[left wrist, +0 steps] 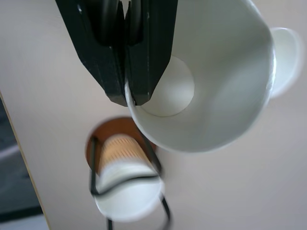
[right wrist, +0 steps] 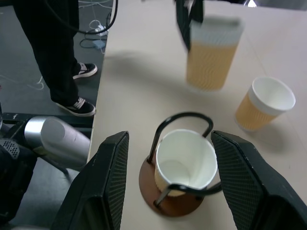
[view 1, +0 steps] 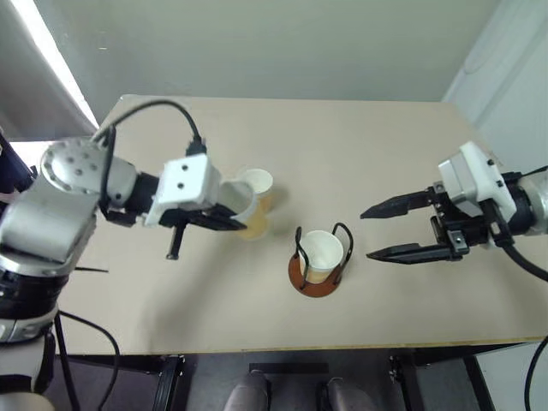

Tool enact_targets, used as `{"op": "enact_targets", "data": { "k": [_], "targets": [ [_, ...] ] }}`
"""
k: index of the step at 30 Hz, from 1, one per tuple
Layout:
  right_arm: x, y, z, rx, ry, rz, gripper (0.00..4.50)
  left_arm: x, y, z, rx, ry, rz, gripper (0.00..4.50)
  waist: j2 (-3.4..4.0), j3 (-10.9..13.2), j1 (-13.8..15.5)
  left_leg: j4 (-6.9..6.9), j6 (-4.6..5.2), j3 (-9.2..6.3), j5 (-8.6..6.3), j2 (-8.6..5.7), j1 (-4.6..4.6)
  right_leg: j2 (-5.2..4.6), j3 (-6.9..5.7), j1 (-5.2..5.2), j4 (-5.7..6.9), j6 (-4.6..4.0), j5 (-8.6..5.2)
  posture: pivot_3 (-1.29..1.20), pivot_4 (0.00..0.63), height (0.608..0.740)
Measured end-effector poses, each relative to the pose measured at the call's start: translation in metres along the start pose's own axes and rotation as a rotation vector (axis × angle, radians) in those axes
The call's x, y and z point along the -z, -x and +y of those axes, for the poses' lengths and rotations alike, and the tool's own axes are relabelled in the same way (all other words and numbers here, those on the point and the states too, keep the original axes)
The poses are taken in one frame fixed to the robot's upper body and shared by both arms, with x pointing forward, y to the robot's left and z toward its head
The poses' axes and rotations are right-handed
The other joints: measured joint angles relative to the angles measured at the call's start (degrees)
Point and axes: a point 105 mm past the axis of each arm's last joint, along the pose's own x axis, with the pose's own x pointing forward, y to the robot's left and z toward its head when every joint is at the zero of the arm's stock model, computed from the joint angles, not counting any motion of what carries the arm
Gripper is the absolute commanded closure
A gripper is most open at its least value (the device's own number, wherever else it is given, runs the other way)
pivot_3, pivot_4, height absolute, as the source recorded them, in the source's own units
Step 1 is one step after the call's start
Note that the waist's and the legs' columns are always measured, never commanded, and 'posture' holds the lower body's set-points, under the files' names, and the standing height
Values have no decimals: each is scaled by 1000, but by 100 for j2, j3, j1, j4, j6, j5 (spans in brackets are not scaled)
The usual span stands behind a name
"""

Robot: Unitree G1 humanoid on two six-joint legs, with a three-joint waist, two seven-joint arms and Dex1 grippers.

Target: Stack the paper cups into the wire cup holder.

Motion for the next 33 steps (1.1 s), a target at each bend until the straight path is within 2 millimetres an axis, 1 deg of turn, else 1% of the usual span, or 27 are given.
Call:
{"op": "enact_targets", "data": {
  "k": [4,9,13,16,24,27,33],
  "targets": [
    [4,1,-4,21,7,19,1764,-19,2,5,22,-22,-70,4457,0,0,-1,0,1,0,0,1,0,0,0,0,0,0,0,0,150,740],
    [6,1,-4,27,-1,34,1764,-43,0,9,84,-67,-156,4457,0,0,4,1,4,0,2,0,-1,0,0,3,-4,3,1,0,150,740],
    [5,2,-2,31,-21,36,1764,-50,-9,10,155,-84,-198,4457,0,0,16,2,6,-1,3,1,-1,0,-1,4,-4,4,2,0,150,740],
    [-2,5,0,56,-26,29,1764,-54,-17,12,207,-102,-221,4457,0,0,16,4,8,0,2,1,-4,0,0,5,-9,7,3,0,150,740],
    [-19,29,-6,198,-16,35,1764,-59,-35,19,265,-133,-249,4457,0,1,29,3,9,-1,1,2,-11,-1,0,4,-18,13,5,0,150,740],
    [-26,38,-5,241,-4,41,1764,-61,-45,19,301,-149,-255,4457,0,1,43,5,11,-1,0,2,-15,-1,0,3,-21,16,6,0,150,740],
    [-31,46,-3,296,-5,32,1764,-59,-61,17,360,-172,-242,4457,0,1,53,7,13,0,-1,1,-16,-1,0,3,-19,23,5,0,150,740]
  ]
}}
